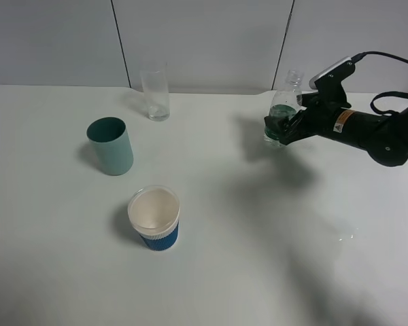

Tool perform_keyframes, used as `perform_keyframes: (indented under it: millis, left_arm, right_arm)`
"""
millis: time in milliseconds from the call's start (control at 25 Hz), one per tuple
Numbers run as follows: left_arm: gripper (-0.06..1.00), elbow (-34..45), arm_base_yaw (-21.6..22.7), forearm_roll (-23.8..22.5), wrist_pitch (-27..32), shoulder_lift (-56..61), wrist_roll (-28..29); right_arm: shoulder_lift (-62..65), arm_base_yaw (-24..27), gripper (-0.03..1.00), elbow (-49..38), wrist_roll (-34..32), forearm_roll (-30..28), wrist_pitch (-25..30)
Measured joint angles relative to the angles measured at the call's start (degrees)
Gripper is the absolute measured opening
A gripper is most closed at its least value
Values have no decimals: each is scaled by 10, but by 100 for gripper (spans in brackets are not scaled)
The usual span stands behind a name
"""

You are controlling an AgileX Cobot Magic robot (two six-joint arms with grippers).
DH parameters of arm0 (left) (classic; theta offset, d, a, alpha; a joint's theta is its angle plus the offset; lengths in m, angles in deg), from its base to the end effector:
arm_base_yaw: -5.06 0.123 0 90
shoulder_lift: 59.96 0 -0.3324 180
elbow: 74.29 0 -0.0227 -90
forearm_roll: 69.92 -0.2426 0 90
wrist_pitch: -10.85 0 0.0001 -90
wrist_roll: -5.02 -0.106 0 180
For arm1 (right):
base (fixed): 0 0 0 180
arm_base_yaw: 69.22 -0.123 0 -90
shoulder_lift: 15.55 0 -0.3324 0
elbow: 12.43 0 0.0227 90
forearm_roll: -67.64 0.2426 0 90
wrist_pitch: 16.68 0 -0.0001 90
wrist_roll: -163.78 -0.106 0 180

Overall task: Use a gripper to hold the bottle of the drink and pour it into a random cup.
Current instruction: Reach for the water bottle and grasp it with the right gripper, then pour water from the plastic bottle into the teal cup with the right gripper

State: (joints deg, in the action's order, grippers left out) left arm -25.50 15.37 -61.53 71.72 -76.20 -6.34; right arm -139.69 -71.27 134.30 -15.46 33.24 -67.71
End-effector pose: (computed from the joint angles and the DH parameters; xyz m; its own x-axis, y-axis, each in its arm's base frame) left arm -0.0206 -0.0175 0.2776 -0.5782 0.0221 -0.8156 -0.0026 0.9996 0.0289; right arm 0.3872 0.0604 0.1473 -0.1603 -0.3722 -0.9142 -0.5530 0.8011 -0.2292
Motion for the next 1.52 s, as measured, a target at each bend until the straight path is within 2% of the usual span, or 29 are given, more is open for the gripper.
perform_keyframes:
  millis: [360, 480, 640, 1160, 1520]
  left_arm:
    - [99, 0, 0, 0, 0, 0, 0]
    - [99, 0, 0, 0, 0, 0, 0]
    - [99, 0, 0, 0, 0, 0, 0]
    - [99, 0, 0, 0, 0, 0, 0]
    - [99, 0, 0, 0, 0, 0, 0]
  right_arm:
    - [-28, 0, 85, 2, 0, -19, -11]
    - [-28, 0, 76, 2, 7, -20, -17]
    - [-28, 0, 58, 2, 23, -22, -25]
    - [-29, 0, 57, 3, 24, -20, -25]
    - [-12, 0, 57, 3, -28, -20, -15]
